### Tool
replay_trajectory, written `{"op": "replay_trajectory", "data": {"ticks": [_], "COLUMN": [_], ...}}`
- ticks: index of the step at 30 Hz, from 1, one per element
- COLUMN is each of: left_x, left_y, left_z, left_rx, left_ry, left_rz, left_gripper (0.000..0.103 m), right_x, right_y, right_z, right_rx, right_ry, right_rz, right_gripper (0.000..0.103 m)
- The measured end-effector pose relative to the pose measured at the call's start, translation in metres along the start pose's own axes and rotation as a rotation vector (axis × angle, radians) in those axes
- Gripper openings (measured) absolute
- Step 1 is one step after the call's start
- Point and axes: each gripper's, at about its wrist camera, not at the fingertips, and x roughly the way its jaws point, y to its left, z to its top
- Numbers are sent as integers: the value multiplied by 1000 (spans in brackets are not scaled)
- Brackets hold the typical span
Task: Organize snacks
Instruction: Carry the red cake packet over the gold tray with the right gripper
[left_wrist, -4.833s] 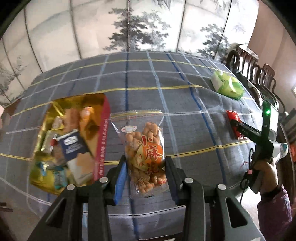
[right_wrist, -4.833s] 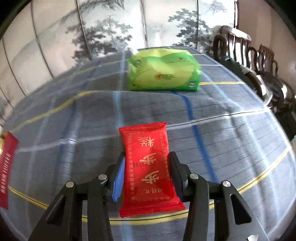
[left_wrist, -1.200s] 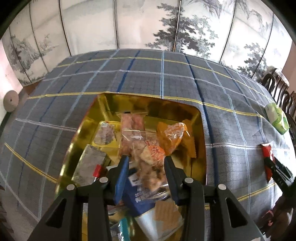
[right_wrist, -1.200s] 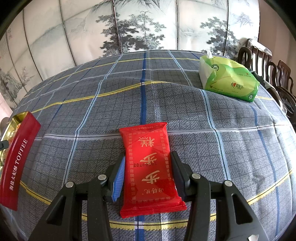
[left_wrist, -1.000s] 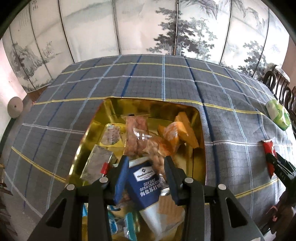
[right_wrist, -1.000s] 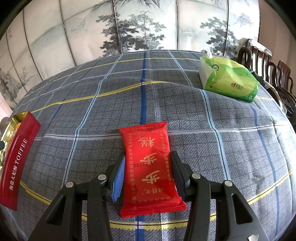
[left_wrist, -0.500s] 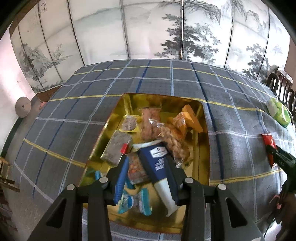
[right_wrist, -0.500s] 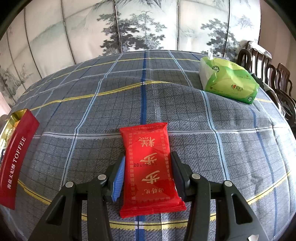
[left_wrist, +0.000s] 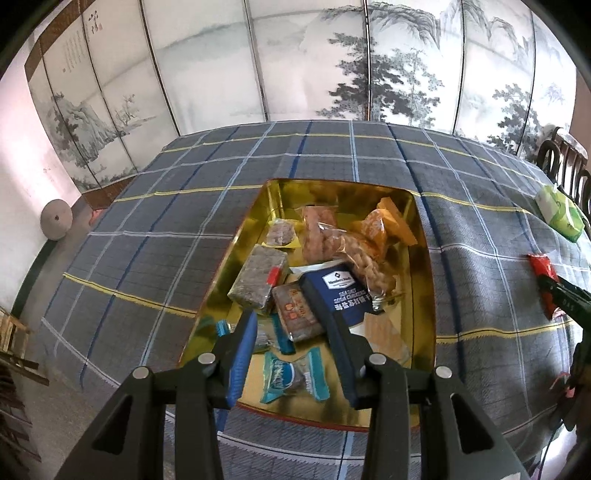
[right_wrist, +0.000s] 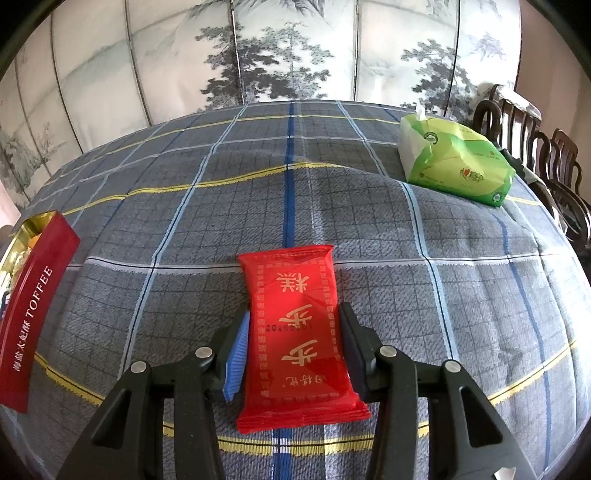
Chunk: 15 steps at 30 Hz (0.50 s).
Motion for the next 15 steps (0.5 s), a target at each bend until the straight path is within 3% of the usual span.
{"op": "replay_trajectory", "data": {"ticks": [15], "left_x": [-2], "left_y": [15], "left_z": [-7], "left_rx": [-14], "left_ry": [-3], "left_rz": [14], "left_gripper": [41], "right_x": [-20], "right_y": [31], "right_z": [-18], "right_rx": [-14], "right_ry": [-13], "right_rz": [80], "right_gripper": [42]}}
